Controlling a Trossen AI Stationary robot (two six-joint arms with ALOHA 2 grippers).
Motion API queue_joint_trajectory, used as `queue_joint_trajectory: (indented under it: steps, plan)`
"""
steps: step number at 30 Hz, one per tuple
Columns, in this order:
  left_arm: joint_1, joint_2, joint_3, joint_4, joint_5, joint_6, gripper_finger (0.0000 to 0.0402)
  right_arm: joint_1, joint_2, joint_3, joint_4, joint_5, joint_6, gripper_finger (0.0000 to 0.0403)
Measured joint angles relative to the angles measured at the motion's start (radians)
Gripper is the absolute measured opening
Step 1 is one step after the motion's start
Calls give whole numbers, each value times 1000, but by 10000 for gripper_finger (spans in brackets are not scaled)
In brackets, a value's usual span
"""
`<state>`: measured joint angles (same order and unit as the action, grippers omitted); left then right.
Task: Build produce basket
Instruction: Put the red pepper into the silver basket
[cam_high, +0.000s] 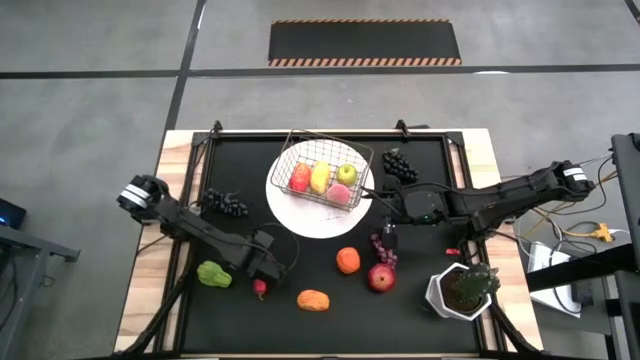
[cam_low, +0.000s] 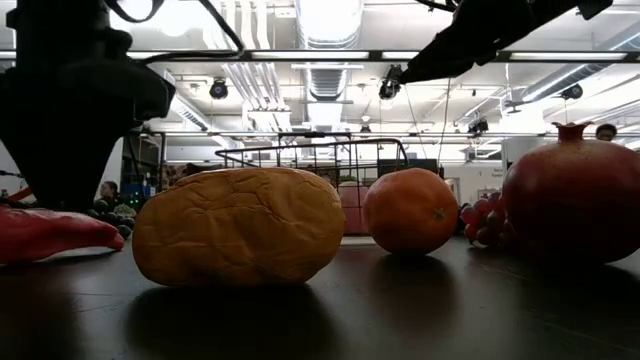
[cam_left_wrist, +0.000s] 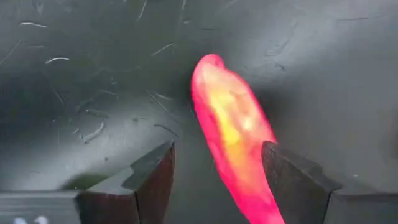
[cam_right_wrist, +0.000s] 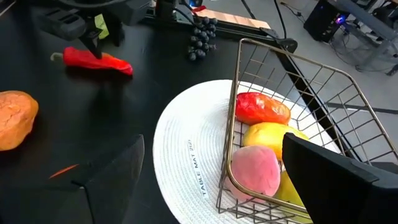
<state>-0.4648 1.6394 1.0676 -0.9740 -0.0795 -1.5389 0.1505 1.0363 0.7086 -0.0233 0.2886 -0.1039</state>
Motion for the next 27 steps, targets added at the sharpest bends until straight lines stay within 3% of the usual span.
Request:
queue_joint_trajectory:
  steps: [17,21,27]
  plan:
    - [0,32,-47,114,-6,16,215,0,0,-4,-1,0,17,363]
    - [0,42,-47,118,-5,36,171,0,0,-5,-2,0,17,363]
    - [0,15,-46,118,-5,62,56,0,0,-6,-1,0,18,363]
